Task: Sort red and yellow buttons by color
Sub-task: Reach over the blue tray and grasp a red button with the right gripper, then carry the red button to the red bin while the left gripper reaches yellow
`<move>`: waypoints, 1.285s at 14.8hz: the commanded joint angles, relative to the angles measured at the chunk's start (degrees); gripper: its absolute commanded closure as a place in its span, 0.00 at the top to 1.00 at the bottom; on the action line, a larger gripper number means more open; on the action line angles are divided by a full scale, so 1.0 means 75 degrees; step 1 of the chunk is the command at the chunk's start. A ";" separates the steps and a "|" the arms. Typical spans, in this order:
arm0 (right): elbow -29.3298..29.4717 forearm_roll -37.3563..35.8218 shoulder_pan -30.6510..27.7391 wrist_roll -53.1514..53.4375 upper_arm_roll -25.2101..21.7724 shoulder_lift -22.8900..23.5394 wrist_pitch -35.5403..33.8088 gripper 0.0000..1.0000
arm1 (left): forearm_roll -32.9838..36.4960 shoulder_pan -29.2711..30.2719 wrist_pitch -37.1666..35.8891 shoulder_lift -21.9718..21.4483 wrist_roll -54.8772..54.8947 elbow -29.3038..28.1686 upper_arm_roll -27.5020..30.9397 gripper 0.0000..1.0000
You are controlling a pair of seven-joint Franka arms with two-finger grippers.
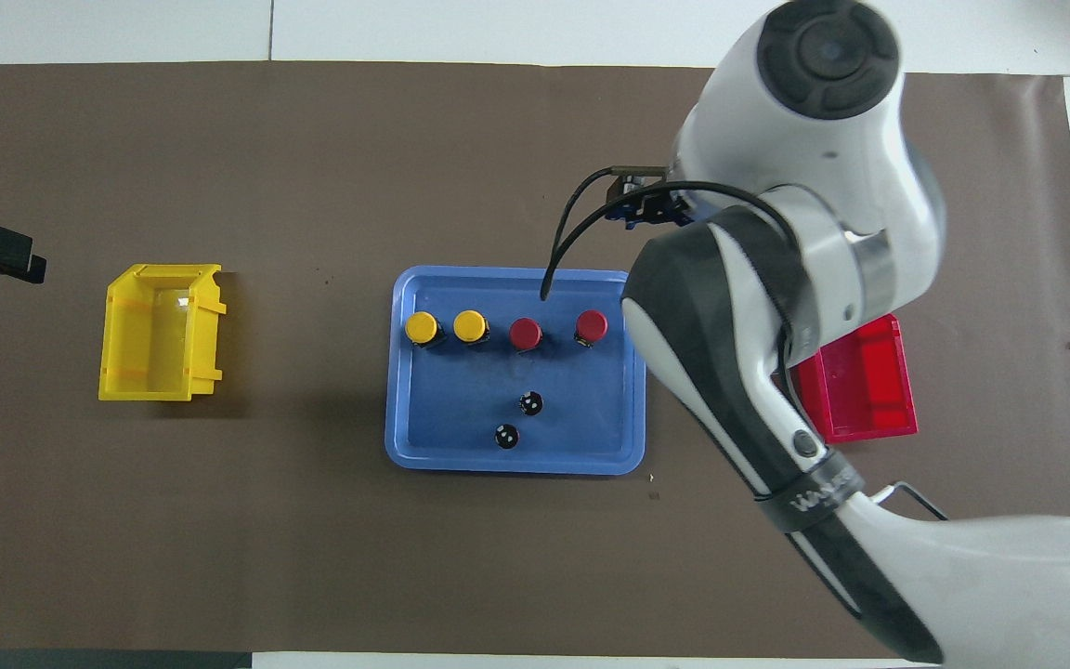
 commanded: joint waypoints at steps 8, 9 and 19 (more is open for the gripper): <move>-0.2010 -0.0449 0.0534 0.1073 0.0006 0.0094 0.2053 0.95 | 0.0165 0.0122 0.0131 -0.0270 -0.0092 -0.0306 -0.0021 1.00; -0.2047 -0.0449 0.0534 0.1061 0.0018 0.0094 0.2078 0.93 | 0.0165 0.0122 0.0120 -0.0258 -0.0092 -0.0306 -0.0021 1.00; -0.2211 -0.0042 0.0545 0.0663 0.0124 0.0023 0.1844 0.77 | 0.0188 0.0134 0.0073 -0.0270 -0.0302 -0.0342 -0.0010 1.00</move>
